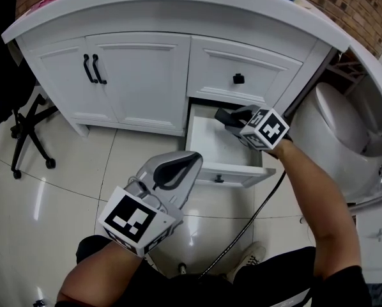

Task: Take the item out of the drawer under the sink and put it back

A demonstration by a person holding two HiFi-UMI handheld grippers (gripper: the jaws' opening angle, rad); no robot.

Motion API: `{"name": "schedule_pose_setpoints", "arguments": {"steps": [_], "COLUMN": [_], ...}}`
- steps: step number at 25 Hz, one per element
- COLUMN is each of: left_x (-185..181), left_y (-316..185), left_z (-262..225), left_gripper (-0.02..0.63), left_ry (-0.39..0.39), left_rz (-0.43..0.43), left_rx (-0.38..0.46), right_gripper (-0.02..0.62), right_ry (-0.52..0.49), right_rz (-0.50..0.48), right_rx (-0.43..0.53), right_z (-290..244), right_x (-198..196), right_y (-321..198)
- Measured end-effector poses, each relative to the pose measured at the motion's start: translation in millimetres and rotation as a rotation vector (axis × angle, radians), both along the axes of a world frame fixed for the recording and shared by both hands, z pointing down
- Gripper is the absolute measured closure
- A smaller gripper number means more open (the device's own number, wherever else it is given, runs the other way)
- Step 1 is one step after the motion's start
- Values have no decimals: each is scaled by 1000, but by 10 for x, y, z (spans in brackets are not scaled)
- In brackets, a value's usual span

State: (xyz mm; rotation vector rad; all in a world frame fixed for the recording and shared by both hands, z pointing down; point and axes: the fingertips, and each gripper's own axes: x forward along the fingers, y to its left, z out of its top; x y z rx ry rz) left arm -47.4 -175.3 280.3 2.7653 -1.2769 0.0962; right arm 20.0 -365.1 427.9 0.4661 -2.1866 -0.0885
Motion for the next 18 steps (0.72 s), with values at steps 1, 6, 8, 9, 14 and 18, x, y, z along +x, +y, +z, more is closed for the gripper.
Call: {"name": "schedule_pose_setpoints", "arguments": {"steps": [1,6,8,9,14,18], "left_x": [7,28,11,6,38,59], "left_y": [0,-10,-11,-13,-47,-55], "left_z": [7,15,63,76,58,39], "left_gripper": [600,600,600,600,600,600], "left_ry": [0,9,-11,-19,8,30], "left_rz": [3,0,-3,-4,-8,0], "left_rx": [-1,2,-13,-18,-15,-2], "right_gripper": [431,431,431,431,431,431], "right_ry": [13,107,146,167,238,246], "right_rz": [-5,-53,-62,-65,-60,-92], "right_rx": [-6,-47,-75,-86,-131,-156], "right_z": [54,384,513,581,854,967], "right_x": [-9,-25,-5,4,26,-32], "right_y": [-4,24,29,25,23,45]}}
